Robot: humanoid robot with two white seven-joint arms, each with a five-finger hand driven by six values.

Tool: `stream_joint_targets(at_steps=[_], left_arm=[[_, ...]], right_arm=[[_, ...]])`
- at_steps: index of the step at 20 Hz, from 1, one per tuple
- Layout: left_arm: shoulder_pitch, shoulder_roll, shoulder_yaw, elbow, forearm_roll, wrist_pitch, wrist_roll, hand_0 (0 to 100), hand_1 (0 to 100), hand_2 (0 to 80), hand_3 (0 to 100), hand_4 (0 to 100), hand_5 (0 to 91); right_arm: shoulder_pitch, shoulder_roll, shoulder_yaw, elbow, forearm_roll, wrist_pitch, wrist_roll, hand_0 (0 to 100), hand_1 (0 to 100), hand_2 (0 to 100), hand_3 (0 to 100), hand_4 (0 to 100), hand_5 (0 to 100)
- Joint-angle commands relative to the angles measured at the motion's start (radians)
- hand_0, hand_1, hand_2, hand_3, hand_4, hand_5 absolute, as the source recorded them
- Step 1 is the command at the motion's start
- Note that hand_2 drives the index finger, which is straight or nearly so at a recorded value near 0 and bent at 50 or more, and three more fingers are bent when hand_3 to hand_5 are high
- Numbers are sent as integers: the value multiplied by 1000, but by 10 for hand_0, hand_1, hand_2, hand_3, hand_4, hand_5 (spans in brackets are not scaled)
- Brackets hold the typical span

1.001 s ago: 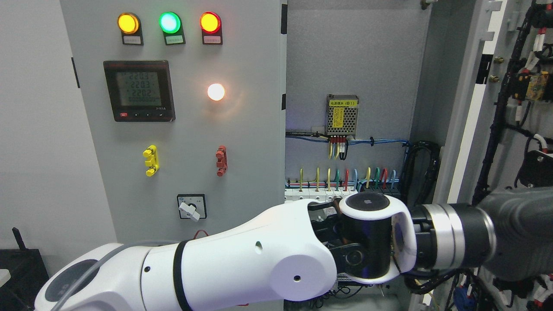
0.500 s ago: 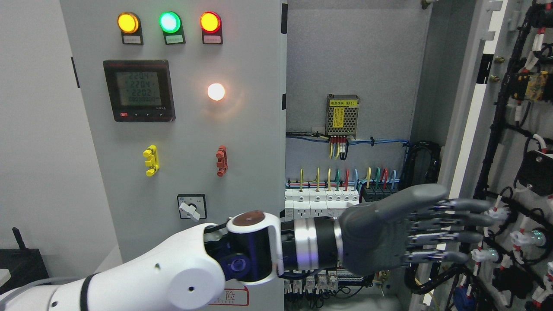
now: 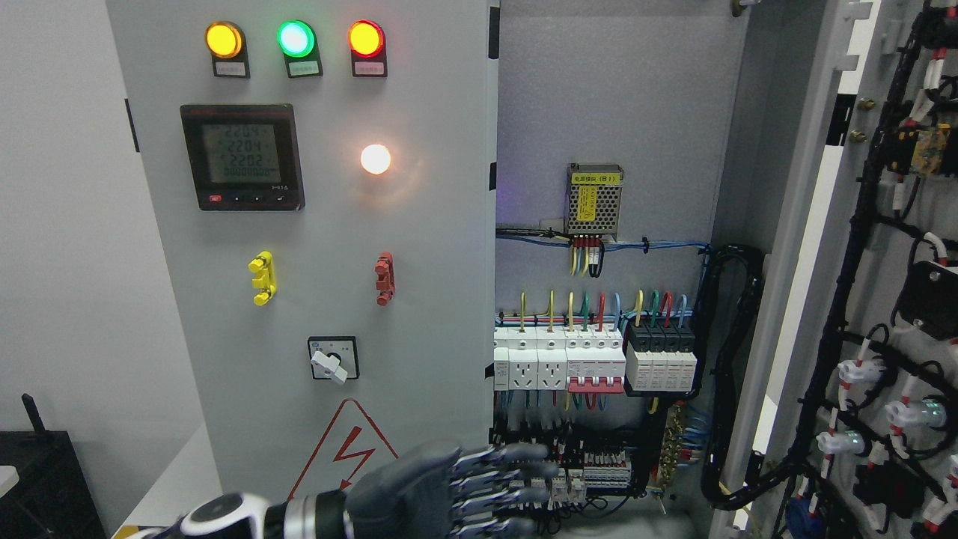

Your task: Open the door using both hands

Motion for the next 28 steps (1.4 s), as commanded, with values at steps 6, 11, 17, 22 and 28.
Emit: stream_joint_targets(at_steps=[6, 11, 17, 22, 28], left_arm=[[944, 61, 866, 4, -548, -19, -4, 120, 389, 0, 0, 0, 0], [1205, -169, 970, 50, -870, -149, -4, 120, 389, 0, 0, 0, 0], [1434, -425, 1090, 101, -1136, -314, 2, 120, 389, 0, 0, 0, 0], [1442, -570, 1151, 344, -1307, -366, 3, 120, 389, 0, 0, 0, 0], [1208, -636, 1161, 968, -1467, -412, 48, 120, 389, 0, 0, 0, 0]], right_arm=[[0, 0, 31, 0, 0, -1, 0, 120, 389, 0, 0, 0, 0], [0, 0, 31, 0, 0, 0, 0, 120, 389, 0, 0, 0, 0], [0, 0, 31, 0, 0, 0, 0, 120, 389, 0, 0, 0, 0], [0, 0, 31, 0, 0, -1, 0, 120, 389, 0, 0, 0, 0], [0, 0, 31, 0, 0, -1, 0, 120, 389, 0, 0, 0, 0]])
